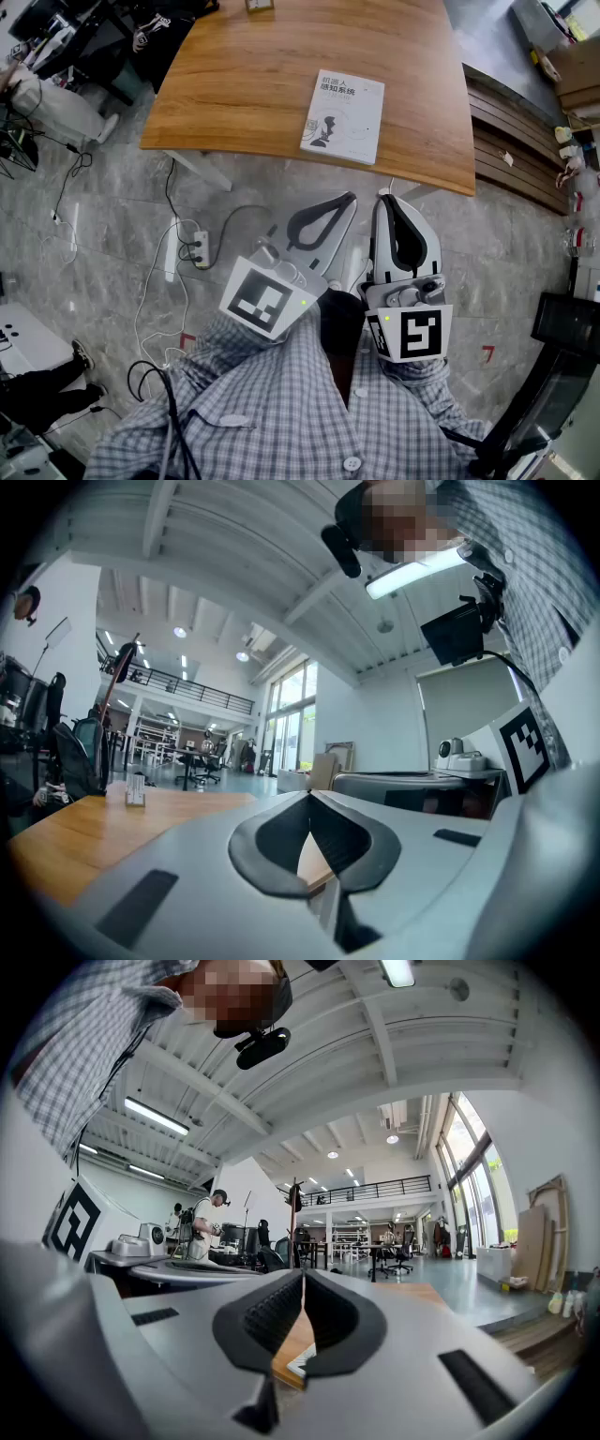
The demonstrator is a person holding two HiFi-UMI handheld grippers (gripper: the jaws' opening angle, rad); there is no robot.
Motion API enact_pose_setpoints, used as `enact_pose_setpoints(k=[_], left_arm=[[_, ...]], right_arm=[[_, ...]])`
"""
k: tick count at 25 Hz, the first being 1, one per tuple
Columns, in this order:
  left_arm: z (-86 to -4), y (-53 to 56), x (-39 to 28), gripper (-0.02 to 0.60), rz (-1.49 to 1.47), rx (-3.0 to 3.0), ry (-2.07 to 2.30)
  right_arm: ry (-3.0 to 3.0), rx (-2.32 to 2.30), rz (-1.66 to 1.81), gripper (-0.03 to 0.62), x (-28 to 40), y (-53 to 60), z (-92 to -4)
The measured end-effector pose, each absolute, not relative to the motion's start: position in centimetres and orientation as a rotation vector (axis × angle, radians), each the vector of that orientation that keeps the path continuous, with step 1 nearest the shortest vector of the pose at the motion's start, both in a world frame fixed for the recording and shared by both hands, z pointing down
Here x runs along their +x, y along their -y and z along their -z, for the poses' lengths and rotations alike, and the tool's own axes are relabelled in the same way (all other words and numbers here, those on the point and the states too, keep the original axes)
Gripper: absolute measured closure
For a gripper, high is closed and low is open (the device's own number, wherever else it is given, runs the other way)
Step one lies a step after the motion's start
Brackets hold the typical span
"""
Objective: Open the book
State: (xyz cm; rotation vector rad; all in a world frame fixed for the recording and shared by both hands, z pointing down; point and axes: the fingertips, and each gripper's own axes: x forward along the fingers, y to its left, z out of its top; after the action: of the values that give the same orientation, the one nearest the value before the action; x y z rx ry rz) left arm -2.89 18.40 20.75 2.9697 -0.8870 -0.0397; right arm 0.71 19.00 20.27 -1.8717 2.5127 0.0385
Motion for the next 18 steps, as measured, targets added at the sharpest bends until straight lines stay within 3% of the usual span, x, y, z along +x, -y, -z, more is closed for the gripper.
enact_pose_setpoints(k=[18], left_arm=[[-20.9, -17.8, -5.2, 0.571, 0.038, 2.950, 0.927]], right_arm=[[-2.503, -1.886, 0.042, 0.568, -0.2, -19.0, -21.1]])
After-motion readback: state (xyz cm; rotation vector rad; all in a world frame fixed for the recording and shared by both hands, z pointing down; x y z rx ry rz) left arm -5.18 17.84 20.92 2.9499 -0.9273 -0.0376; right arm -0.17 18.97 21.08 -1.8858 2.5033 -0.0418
